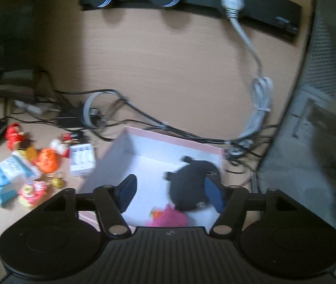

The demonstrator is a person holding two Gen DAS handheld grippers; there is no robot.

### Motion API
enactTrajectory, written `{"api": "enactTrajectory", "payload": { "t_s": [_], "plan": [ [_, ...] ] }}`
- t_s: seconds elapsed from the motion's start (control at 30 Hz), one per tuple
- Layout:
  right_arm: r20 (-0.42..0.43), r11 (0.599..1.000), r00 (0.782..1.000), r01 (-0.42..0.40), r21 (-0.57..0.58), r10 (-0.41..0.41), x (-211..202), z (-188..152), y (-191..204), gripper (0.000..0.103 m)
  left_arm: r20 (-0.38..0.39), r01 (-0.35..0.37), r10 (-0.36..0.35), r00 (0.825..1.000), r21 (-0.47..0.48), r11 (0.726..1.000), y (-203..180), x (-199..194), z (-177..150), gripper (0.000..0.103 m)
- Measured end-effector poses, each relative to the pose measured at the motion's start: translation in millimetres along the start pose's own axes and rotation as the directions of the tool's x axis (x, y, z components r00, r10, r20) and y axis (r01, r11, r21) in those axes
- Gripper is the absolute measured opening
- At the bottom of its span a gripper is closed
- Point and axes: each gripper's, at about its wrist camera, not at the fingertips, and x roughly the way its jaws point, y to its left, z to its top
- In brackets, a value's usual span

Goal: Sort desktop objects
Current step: 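Lower the pink cat figurine into the pink box and open the right gripper, then grasp the red doll figure with the left gripper while right gripper reaches the Hello Kitty keychain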

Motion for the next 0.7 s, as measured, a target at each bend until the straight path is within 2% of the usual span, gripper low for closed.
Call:
{"api": "enactTrajectory", "payload": {
  "t_s": [0.1, 0.2, 0.43, 0.57, 0.7],
  "plan": [
    [-0.01, 0.997, 0.998, -0.069, -0.022, 0.069, 2, 1, 22, 0.066, 0.007, -0.024, 0.025, 1.0, -0.027, 0.999, 10, -3, -1, 0.101],
    [-0.025, 0.983, 0.986, -0.169, -0.076, 0.167, 7, 6, 54, 0.069, 0.024, -0.059, 0.061, 0.998, -0.059, 0.996, 21, -8, -1, 0.101],
    [-0.057, 0.894, 0.926, -0.375, -0.245, 0.373, 29, 19, 147, 0.072, 0.038, -0.161, 0.167, 0.985, -0.136, 0.978, 50, -29, -13, 0.101],
    [-0.111, 0.859, 0.902, -0.43, -0.276, 0.416, 51, 16, 189, 0.072, 0.057, -0.202, 0.214, 0.975, -0.168, 0.965, 67, -40, -16, 0.101],
    [-0.168, 0.875, 0.901, -0.43, -0.223, 0.4, 59, -1, 192, 0.072, 0.072, -0.205, 0.225, 0.972, -0.217, 0.954, 84, -39, -5, 0.101]
  ]
}}
